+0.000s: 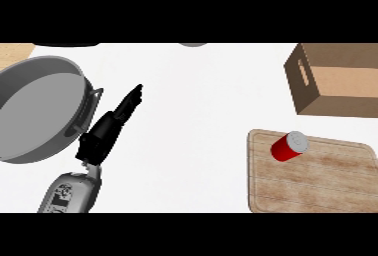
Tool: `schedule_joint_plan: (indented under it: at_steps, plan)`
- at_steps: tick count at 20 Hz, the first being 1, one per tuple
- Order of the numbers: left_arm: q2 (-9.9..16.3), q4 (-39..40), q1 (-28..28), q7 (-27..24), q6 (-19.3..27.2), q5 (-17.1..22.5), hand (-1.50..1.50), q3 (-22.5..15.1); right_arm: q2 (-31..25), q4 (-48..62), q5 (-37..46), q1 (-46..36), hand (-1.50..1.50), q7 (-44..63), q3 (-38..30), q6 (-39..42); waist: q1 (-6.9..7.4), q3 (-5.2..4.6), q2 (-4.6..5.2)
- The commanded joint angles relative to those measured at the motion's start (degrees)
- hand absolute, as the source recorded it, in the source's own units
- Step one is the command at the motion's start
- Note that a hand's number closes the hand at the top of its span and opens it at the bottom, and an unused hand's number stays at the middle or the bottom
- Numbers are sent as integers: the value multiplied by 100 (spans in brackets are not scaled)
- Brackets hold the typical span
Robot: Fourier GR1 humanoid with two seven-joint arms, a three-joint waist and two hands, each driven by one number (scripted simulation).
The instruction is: Pick the bell pepper from the cutting board and place it in the cardboard box
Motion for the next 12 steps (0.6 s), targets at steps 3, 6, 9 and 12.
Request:
schedule_joint_plan:
  at_steps: [3, 6, 9, 12]
  plan:
    - [-163, 154, 61, -153, 56, -112, 0, -87, 387, 1502, 708, -755, 150, -433, 377, -818, 50, 3, 22]
    - [-38, -166, 62, 50, -107, -44, 0, -79, 457, 2271, 936, -881, 150, -655, 414, -1092, 113, 8, 37]
    - [1, -6, 69, -162, -77, -86, 0, 5, 488, 2775, 550, -940, 150, -594, 47, -749, 85, 10, 34]
    - [-49, 13, -29, -118, -109, -38, 0, 1, 588, 3314, 433, -1144, -150, -441, -81, -467, 145, 13, 61]
